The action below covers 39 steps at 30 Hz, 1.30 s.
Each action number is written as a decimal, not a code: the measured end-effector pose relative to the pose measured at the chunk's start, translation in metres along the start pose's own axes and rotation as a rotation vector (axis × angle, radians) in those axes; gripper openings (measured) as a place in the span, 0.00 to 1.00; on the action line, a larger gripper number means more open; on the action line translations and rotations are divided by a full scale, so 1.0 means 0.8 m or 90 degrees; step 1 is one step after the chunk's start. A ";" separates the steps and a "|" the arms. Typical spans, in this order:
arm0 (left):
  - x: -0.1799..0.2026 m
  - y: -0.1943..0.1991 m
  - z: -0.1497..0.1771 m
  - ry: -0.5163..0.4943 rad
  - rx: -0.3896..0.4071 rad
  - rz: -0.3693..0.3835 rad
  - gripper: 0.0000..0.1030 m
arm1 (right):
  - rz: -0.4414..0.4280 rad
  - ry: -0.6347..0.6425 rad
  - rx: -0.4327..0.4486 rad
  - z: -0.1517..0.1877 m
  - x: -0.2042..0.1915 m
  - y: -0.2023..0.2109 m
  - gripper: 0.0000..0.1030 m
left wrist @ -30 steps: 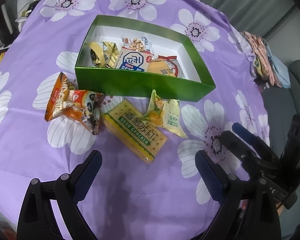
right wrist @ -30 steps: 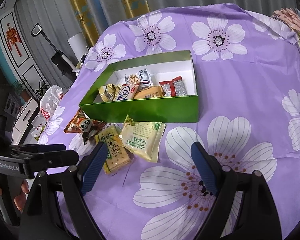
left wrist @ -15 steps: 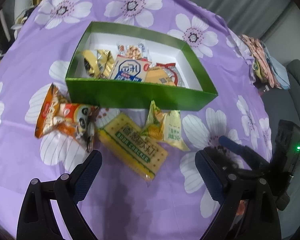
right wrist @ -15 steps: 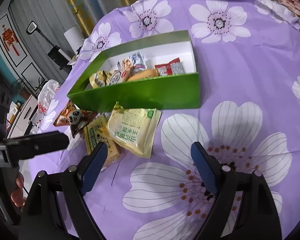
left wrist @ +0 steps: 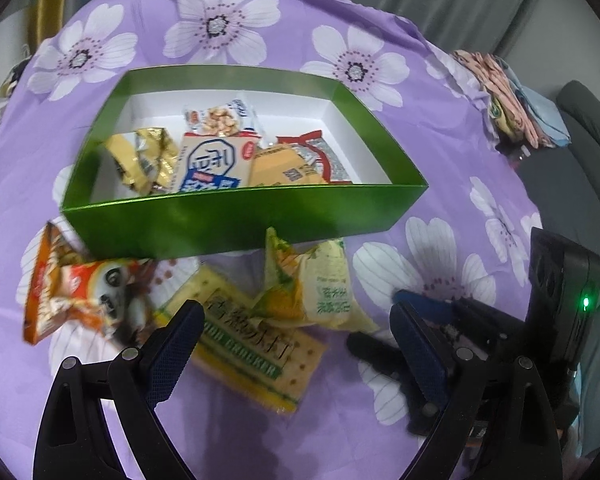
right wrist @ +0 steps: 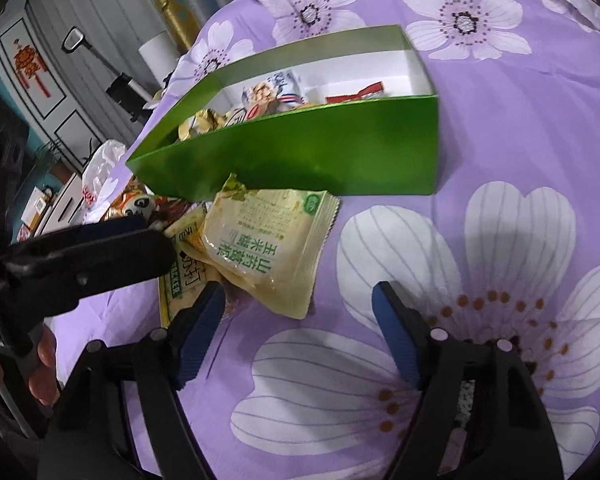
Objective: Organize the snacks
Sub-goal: 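Grasp the green-and-yellow corn snack bag with the right tool, then lift the corn snack bag and carry it over the green box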
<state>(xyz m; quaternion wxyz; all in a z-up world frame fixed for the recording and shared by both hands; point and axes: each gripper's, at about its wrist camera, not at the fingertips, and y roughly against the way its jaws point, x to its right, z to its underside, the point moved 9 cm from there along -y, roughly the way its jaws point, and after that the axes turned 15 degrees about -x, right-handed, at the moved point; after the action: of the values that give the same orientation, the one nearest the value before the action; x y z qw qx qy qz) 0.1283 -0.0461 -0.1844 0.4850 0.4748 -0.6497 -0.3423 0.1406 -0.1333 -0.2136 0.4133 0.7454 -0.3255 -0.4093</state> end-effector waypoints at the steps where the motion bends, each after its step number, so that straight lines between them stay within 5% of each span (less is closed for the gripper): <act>1: 0.002 -0.003 -0.002 -0.003 -0.002 0.000 0.91 | 0.004 0.006 0.000 -0.001 0.000 -0.002 0.71; 8: 0.008 -0.022 -0.018 -0.017 -0.005 0.003 0.90 | 0.014 0.049 -0.004 -0.014 -0.009 -0.015 0.64; 12: 0.010 -0.035 -0.023 -0.029 -0.021 -0.003 0.68 | -0.002 0.056 -0.006 -0.022 -0.011 -0.019 0.59; 18: 0.003 -0.046 -0.020 -0.013 -0.038 -0.002 0.41 | -0.017 0.059 -0.004 -0.024 -0.013 -0.022 0.40; 26: 0.010 -0.043 -0.015 -0.010 -0.041 0.016 0.40 | -0.021 0.062 0.011 -0.021 -0.021 -0.014 0.22; 39: 0.040 0.007 -0.001 -0.026 -0.010 0.032 0.40 | -0.012 0.079 0.054 -0.004 -0.041 0.040 0.22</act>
<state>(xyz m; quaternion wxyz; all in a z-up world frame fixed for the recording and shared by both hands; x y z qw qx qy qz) 0.1249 -0.0749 -0.1696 0.4841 0.4473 -0.6685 -0.3445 0.1238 -0.1193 -0.1730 0.3968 0.7892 -0.3094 -0.3521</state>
